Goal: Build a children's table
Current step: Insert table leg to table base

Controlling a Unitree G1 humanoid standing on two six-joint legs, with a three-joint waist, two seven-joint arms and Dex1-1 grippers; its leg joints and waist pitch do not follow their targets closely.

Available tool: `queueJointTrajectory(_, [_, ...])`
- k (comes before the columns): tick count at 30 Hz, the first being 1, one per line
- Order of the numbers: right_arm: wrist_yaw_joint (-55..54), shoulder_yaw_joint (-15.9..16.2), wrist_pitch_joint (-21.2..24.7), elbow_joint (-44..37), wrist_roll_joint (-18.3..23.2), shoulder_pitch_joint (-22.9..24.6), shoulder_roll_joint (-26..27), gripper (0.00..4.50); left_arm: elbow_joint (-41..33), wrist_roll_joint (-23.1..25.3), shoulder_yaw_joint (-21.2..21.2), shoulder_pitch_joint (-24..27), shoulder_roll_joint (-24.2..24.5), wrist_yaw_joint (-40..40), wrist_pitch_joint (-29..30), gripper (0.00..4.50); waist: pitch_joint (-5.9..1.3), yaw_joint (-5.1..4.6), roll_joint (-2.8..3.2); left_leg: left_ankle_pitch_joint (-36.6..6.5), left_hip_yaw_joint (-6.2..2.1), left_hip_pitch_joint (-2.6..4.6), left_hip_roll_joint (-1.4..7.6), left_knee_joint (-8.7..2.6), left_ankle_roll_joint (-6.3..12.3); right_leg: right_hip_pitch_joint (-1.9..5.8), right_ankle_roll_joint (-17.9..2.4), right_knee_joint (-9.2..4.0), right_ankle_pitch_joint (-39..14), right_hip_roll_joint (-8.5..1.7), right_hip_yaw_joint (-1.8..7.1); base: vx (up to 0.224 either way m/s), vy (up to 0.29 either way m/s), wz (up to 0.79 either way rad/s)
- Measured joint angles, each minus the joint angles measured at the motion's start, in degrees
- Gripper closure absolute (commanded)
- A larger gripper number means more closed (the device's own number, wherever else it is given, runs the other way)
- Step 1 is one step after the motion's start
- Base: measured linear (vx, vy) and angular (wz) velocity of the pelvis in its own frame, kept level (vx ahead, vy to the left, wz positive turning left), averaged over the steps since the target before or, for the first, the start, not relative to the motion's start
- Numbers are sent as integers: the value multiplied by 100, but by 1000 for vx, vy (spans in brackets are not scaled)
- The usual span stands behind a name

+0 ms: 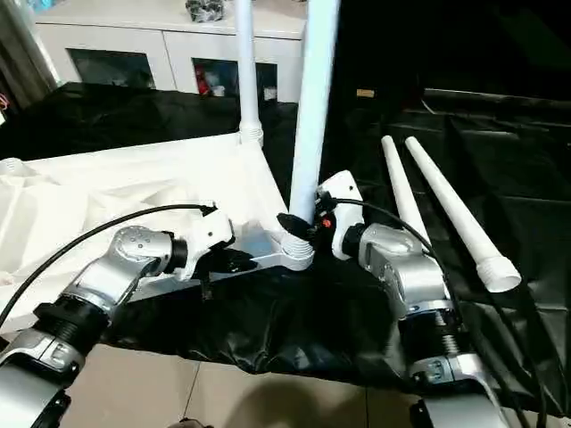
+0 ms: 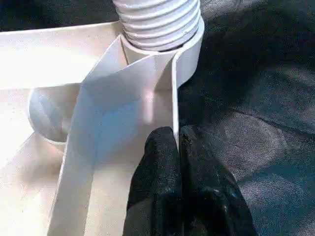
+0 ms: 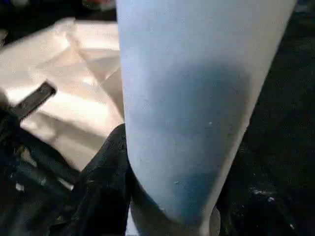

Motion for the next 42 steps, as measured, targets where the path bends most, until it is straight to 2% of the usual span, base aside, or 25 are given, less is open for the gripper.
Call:
queueJointTrajectory(3, [-80,-310,-10,73,308,134,139,261,-13,-10,24,18,-9,6,15,450,-1,-4,2,0,0,0,0,0,0,1,0,-1,0,0,-1,0,0,0])
queueJointTrajectory(6, [-92,-437,-56,48,476,293,162,261,-62,-14,28,49,-22,27,36,450,-2,13,4,-1,0,-1,0,-2,1,1,0,-5,0,0,-1,0,0,0])
queueJointTrajectory(15, [-223,-471,-501,-318,437,792,252,261,-29,10,21,50,-109,72,24,450,-16,65,20,-1,0,1,0,-5,1,5,0,-11,0,0,-2,0,0,0])
queueJointTrajectory(19, [-389,-292,-544,-607,237,917,238,261,11,20,10,50,-119,77,0,450,-42,66,62,-2,0,0,-2,-9,2,6,0,-16,0,0,-2,0,0,0])
queueJointTrajectory(25, [-453,-20,-617,-732,-70,880,156,261,14,70,7,50,-111,85,-10,450,-51,62,71,-1,-1,3,-2,-11,1,8,2,-17,-1,0,-2,0,0,0])
queueJointTrajectory(32, [-294,289,-603,-450,-300,537,42,261,11,93,-6,50,-20,66,-13,450,-65,-16,49,0,-1,8,-2,-10,1,9,3,-15,-1,0,-2,0,0,0])
queueJointTrajectory(36, [-123,332,-605,-293,-338,436,6,261,10,110,-7,53,17,15,-37,450,-75,-60,32,-1,-2,7,-3,-10,1,10,3,-18,-1,0,-2,0,0,0])
queueJointTrajectory(42, [348,559,-769,142,-450,128,-88,261,-64,109,-21,111,174,-177,-99,450,-110,-118,-27,-1,-2,6,0,-19,1,6,3,-19,-1,2,-5,0,0,0])
